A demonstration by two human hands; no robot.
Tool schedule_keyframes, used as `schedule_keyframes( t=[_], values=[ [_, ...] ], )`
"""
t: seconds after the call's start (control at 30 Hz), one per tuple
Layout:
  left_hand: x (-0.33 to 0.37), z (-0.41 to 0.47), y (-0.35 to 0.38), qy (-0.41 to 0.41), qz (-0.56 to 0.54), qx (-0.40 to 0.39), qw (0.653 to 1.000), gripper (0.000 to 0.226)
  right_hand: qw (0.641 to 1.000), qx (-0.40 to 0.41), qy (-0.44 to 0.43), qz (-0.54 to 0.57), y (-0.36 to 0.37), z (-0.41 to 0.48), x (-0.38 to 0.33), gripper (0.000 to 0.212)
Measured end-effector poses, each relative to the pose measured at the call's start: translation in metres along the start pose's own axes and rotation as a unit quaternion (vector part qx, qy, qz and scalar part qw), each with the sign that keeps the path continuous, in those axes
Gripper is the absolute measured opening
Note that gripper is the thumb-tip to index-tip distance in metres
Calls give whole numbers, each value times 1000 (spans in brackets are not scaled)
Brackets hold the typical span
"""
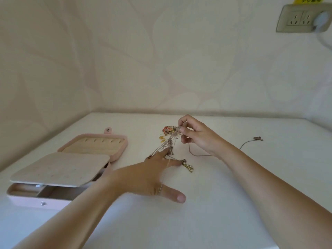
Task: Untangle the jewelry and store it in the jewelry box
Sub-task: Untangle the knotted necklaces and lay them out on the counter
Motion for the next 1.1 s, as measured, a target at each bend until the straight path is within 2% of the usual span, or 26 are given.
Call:
schedule_keyframes(
  t=[0.07,0.13,0.23,0.33,0.43,0.5,0.7,0.83,1.1],
  values=[
    [2,-4,6,-8,16,62,998,97,999,-32,29,20,-11,1,4,12],
    [-1,-14,9,-16,21,94,995,89,994,-87,58,-8,-16,0,5,13],
    [-16,-33,14,-54,61,114,990,86,977,-185,66,-86,-7,-4,-2,15],
    [-22,-48,19,-65,102,104,987,88,958,-233,68,-154,11,-10,-12,12],
    [-21,-61,23,-96,190,78,974,89,945,-218,123,-210,16,-16,-12,20],
    [-17,-66,24,-106,212,60,970,94,929,-206,173,-254,17,-21,-12,22],
    [-23,-75,30,-133,176,-52,974,119,900,-196,224,-317,5,-28,-20,7],
    [-23,-77,30,-145,177,-83,970,124,871,-143,253,-396,-21,-30,-22,5],
    [-21,-72,26,-154,175,-105,967,128,882,-34,309,-355,-75,-46,-31,7]
  ],
)
Point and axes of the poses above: each hand's wrist, its own z-axis towards the middle knuckle, its own y-axis out of the palm, x = y × z, the point moved 3 cm from there along z, towards the middle knuckle, and after that the axes turned 6 degrees about z, right-handed, at the moved point
